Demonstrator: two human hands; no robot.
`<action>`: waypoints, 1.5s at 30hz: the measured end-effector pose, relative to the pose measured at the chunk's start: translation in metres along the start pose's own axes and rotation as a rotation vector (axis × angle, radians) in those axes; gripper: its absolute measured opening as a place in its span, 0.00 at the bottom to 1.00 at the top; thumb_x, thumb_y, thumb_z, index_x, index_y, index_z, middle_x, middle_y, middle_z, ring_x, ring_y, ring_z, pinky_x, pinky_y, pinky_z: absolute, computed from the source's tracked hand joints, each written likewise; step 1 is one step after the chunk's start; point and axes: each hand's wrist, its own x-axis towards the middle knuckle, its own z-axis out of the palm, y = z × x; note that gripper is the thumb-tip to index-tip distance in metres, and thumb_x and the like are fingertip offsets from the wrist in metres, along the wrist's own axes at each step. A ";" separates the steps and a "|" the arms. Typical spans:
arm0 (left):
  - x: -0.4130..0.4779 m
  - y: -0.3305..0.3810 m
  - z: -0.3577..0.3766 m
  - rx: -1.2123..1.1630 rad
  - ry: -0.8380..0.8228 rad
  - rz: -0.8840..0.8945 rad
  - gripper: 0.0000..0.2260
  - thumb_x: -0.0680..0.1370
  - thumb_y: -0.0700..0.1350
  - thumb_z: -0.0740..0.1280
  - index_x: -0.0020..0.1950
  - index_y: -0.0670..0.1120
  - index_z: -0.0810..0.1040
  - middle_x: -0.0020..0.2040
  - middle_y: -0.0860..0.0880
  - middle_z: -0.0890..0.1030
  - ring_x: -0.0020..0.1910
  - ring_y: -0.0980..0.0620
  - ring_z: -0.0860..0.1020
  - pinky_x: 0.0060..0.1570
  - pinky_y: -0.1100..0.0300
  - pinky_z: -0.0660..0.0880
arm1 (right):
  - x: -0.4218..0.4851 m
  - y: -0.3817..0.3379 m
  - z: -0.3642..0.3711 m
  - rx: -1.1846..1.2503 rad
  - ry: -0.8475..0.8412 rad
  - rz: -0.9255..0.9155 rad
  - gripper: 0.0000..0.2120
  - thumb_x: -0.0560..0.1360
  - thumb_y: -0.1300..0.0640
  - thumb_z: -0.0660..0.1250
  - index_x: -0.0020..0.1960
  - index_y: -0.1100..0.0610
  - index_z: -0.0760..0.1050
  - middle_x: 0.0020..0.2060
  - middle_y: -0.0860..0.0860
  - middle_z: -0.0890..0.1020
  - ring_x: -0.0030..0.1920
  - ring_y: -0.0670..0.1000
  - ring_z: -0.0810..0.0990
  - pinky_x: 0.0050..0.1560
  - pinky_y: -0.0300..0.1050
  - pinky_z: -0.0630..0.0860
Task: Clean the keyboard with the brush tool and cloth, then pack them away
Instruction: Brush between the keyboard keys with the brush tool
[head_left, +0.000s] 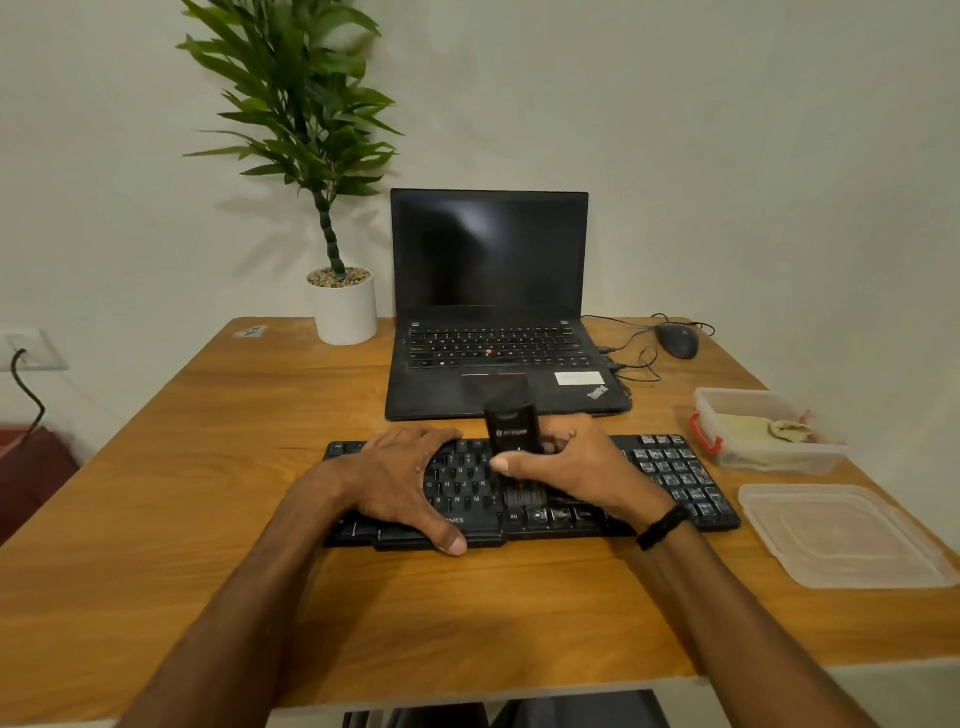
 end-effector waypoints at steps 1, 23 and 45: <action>-0.001 0.000 -0.001 0.006 0.001 -0.002 0.63 0.56 0.76 0.74 0.83 0.58 0.47 0.81 0.53 0.55 0.79 0.47 0.55 0.79 0.43 0.52 | 0.000 0.000 0.002 0.025 -0.067 0.003 0.16 0.70 0.49 0.77 0.56 0.53 0.81 0.48 0.48 0.86 0.47 0.46 0.85 0.51 0.50 0.83; 0.000 0.000 0.005 0.004 -0.025 -0.008 0.65 0.53 0.79 0.70 0.82 0.60 0.45 0.81 0.54 0.53 0.79 0.47 0.54 0.79 0.42 0.52 | 0.034 0.007 -0.005 -0.021 -0.121 -0.091 0.26 0.69 0.48 0.77 0.64 0.50 0.74 0.55 0.48 0.83 0.56 0.46 0.82 0.56 0.45 0.80; -0.002 0.000 0.004 -0.009 -0.010 0.012 0.65 0.52 0.79 0.71 0.82 0.61 0.45 0.80 0.54 0.54 0.78 0.49 0.54 0.79 0.46 0.52 | 0.034 0.012 -0.009 0.162 -0.041 -0.034 0.25 0.72 0.56 0.76 0.67 0.55 0.73 0.56 0.49 0.82 0.56 0.50 0.82 0.54 0.45 0.81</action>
